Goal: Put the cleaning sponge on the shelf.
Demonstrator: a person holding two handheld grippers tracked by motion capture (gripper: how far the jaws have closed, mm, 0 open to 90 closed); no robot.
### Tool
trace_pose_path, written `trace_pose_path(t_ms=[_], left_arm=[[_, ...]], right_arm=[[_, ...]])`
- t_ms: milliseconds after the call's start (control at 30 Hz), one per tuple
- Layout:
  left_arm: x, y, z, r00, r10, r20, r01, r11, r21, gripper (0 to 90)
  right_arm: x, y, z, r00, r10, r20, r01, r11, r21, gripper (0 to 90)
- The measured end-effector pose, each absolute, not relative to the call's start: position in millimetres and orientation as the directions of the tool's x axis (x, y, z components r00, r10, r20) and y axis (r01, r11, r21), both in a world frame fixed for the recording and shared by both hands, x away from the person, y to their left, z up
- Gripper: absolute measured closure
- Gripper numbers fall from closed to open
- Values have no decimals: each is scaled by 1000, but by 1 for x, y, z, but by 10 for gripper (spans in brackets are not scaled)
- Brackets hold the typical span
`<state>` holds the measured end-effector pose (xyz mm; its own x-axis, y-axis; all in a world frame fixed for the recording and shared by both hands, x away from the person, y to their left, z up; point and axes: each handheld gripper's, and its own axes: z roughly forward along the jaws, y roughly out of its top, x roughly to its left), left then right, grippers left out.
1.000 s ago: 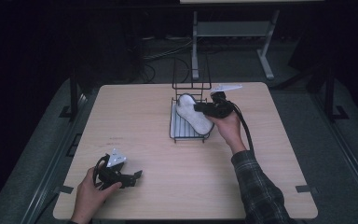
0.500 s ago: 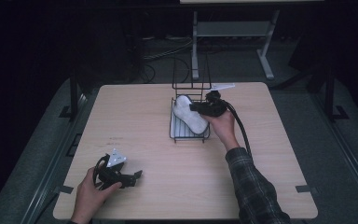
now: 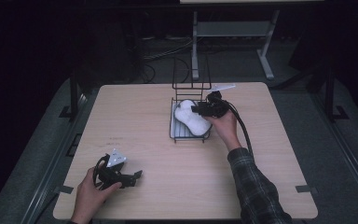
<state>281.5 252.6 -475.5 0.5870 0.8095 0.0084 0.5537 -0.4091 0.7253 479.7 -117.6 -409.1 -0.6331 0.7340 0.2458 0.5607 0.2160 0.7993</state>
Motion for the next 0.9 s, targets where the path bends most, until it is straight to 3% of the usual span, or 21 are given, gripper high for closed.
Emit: trace_pose_path(t_ms=[133,267,467,567,900], left_arm=[[281,253,-475,587,810,8,554,-409,725,127],[282,253,-475,587,810,8,554,-409,725,127],[281,253,-475,587,810,7,554,-408,726,127],[281,253,-475,587,810,7,554,-408,726,127],[281,253,-475,587,810,7,554,-408,726,127]], right_arm=[[478,-125,-407,-632,739,232,556,225,800,521],[475,-131,-404,-638,740,214,546,240,803,572],[465,-145,-406,-634,754,175,531,259,807,805],[462,-151,-410,-637,755,153,534,290,794,864],[455,-159,-424,-642,755,133,547,330,769,887]])
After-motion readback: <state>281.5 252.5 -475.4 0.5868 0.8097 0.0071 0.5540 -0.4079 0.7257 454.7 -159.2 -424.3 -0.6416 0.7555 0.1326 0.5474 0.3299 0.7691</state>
